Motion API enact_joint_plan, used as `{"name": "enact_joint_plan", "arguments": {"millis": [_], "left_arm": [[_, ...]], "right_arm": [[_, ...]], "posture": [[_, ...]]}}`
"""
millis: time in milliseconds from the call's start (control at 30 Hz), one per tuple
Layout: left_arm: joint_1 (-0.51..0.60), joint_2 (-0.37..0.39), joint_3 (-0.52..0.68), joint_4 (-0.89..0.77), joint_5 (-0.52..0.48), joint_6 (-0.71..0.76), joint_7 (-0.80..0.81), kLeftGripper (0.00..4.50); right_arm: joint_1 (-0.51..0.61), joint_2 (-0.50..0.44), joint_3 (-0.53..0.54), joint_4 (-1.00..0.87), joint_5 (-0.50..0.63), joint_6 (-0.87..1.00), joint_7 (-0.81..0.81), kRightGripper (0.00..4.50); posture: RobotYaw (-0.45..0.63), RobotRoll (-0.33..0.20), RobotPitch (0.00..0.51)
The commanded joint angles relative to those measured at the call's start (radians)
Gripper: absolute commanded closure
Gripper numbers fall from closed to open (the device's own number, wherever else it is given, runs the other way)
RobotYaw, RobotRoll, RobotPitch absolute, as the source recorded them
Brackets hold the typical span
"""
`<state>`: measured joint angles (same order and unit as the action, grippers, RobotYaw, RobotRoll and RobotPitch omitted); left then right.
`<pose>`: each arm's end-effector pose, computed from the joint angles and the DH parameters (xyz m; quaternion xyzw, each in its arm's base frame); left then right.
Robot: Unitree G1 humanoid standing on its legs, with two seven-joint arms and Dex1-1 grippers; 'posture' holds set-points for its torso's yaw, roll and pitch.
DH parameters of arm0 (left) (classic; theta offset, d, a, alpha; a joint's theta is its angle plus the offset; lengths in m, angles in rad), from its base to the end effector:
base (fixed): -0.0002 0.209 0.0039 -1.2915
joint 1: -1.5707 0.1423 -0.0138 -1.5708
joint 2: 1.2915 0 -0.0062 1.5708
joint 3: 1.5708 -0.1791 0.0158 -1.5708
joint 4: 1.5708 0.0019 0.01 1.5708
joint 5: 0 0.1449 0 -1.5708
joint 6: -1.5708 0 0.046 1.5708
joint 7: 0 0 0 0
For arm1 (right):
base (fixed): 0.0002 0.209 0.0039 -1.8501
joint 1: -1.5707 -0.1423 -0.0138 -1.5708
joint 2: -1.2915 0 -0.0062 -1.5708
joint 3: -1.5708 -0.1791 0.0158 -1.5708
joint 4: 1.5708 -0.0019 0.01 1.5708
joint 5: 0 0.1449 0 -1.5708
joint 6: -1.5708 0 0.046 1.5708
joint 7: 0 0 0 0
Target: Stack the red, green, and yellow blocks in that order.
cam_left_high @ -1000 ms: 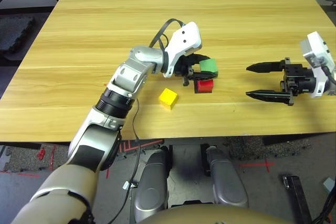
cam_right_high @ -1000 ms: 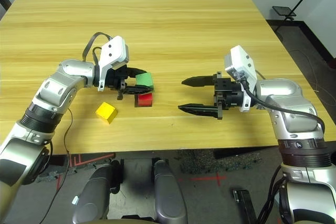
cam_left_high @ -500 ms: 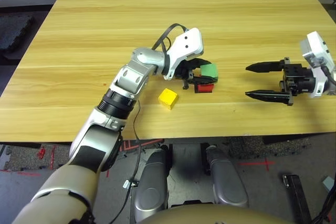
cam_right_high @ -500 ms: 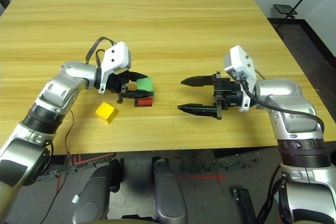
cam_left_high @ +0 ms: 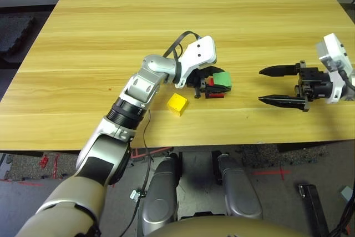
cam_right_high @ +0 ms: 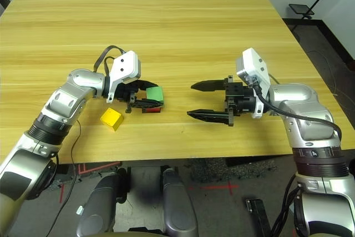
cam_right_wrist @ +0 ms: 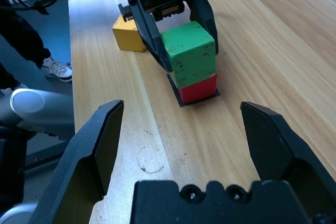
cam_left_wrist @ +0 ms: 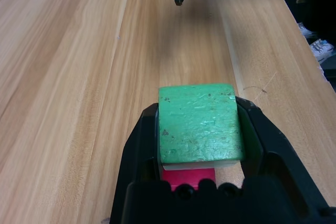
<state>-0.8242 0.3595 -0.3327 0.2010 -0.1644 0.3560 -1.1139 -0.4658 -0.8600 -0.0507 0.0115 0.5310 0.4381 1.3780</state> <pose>0.3194 0.1110 0.1979 0.2182 0.0275 -0.6399 0.7363 0.2668 -0.2733 0.2116 -0.1331 0.0751 0.6054 0.7812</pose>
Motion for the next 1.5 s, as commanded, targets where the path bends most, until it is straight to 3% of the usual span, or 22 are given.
{"name": "enact_joint_plan", "arguments": {"millis": [33, 233, 267, 467, 800, 1067, 1233, 1333, 1500], "left_arm": [[-0.003, -0.005, -0.006, 0.029, 0.02, -0.008, 0.007, 2.44], [-0.002, 0.004, -0.009, 0.021, 0.024, -0.005, 0.001, 2.44], [-0.001, 0.006, -0.01, 0.02, 0.026, -0.005, 0.001, 1.72], [-0.004, 0.018, -0.007, 0.023, 0.028, 0.001, -0.009, 0.02], [-0.022, 0.066, 0.005, 0.0, 0.016, 0.05, -0.046, 0.02], [0.008, 0.199, 0.017, -0.073, 0.021, 0.101, -0.082, 0.02], [0.07, 0.284, 0.099, -0.239, 0.002, 0.3, 0.018, 0.02], [0.146, 0.247, 0.215, -0.391, 0.003, 0.508, 0.213, 0.02], [0.224, 0.184, 0.355, -0.625, -0.03, 0.765, 0.402, 0.02]], "right_arm": [[0.002, 0.001, 0.009, -0.016, -0.001, -0.001, 0.005, 0.0], [0.003, 0.008, 0.013, -0.019, 0.001, 0.002, 0.004, 0.0], [0.003, 0.009, 0.013, -0.02, 0.002, 0.003, 0.003, 0.0], [0.001, 0.014, 0.015, -0.018, 0.001, 0.004, 0.004, 0.0], [-0.021, 0.011, 0.021, 0.001, -0.003, 0.001, 0.016, 0.0], [-0.035, 0.007, 0.021, 0.012, -0.006, 0.0, 0.027, 0.0], [-0.011, -0.003, 0.008, -0.008, 0.003, 0.005, 0.026, 0.0], [0.006, 0.0, 0.001, -0.014, 0.005, 0.003, 0.017, 0.0], [0.025, 0.007, -0.001, -0.013, 0.004, -0.005, 0.014, 0.0]], "posture": [[0.17, 0.09, 0.247], [0.18, 0.093, 0.245], [0.18, 0.093, 0.245], [0.18, 0.095, 0.243], [0.19, 0.096, 0.235], [0.19, 0.095, 0.238], [0.19, 0.1, 0.226], [0.18, 0.104, 0.223], [0.21, 0.118, 0.212]]}}
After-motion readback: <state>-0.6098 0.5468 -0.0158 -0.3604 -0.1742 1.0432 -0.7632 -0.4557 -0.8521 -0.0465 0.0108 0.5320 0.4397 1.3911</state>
